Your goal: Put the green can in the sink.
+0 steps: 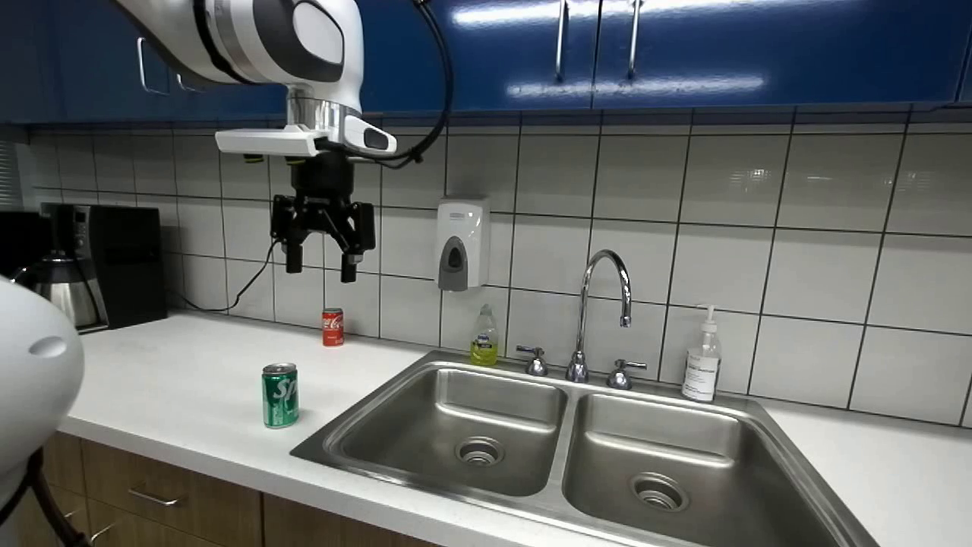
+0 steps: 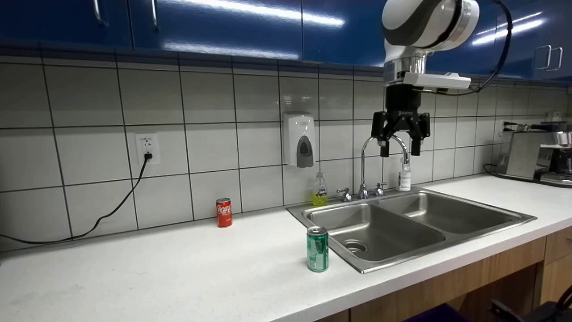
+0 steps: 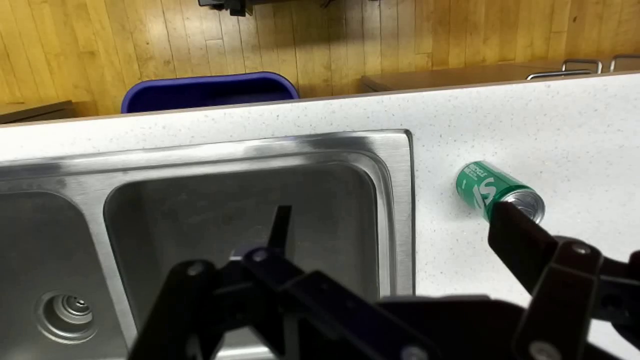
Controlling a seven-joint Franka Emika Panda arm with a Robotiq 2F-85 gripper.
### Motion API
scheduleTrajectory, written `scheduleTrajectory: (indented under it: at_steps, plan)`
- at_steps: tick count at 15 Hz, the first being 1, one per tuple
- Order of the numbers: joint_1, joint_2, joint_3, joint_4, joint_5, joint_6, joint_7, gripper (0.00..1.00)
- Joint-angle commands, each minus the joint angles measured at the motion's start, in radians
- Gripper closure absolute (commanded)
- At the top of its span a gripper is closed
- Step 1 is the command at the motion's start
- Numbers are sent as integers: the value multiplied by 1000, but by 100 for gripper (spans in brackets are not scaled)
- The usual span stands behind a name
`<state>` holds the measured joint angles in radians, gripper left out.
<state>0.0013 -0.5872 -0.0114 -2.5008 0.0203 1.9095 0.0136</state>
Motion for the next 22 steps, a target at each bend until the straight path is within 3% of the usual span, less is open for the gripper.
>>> scheduleTrajectory:
  at_steps: [1,5,14,22]
  plan:
    - [-3,0,2,2,1,-2,-2,0]
    - [19,38,19,18,1,1,-20,0]
    - [167,196,124,45,26,24,-42,0]
    - [190,354,155,50,40,235,-28,0]
